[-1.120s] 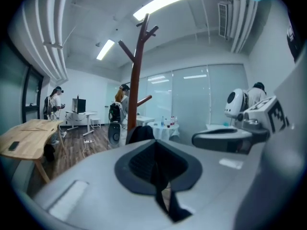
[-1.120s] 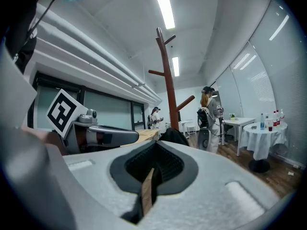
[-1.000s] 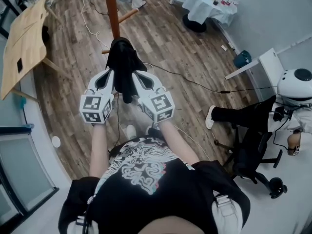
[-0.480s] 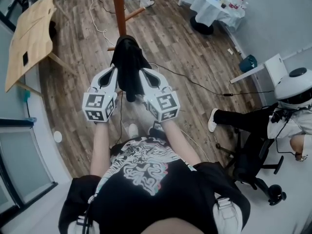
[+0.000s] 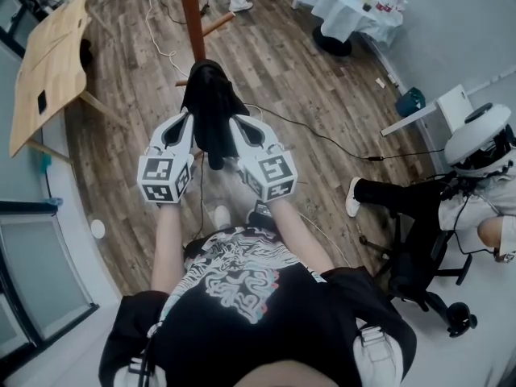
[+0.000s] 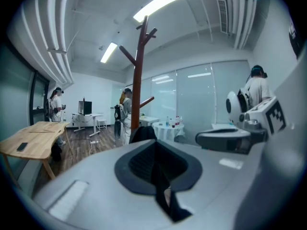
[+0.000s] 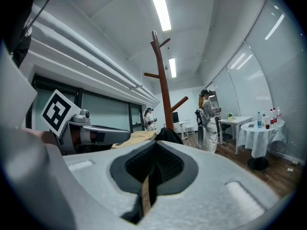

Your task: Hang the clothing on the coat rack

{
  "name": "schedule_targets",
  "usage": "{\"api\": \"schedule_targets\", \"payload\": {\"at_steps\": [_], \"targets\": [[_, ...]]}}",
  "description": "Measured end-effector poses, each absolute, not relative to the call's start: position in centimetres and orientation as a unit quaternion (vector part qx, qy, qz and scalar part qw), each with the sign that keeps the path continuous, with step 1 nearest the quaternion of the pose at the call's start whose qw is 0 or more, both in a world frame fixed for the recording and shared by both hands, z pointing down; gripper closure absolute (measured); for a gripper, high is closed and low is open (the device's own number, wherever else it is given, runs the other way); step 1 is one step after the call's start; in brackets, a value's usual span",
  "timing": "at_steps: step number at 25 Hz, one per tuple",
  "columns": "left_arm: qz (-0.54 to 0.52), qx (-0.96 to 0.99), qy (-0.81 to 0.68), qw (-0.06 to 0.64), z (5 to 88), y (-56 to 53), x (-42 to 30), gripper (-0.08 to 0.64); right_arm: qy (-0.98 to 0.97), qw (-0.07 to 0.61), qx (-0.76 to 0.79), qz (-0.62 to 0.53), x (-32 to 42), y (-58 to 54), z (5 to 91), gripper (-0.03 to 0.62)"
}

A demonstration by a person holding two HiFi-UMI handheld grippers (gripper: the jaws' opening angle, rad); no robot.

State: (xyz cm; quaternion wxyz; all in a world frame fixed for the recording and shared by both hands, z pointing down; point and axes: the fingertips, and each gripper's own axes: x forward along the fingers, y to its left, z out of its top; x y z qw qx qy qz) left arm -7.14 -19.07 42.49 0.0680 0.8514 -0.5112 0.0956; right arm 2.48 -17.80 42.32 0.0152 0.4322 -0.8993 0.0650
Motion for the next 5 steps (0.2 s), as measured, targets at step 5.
{"api": "schedule_targets", "payload": {"at_steps": [5], "targets": [[0.095,0.853,-0.509,0.068,42.28,-19.22,-7.18,0.571,-0.9,0.015,0.432,0.062,2.41,-17.99,42.1,0.592]]}}
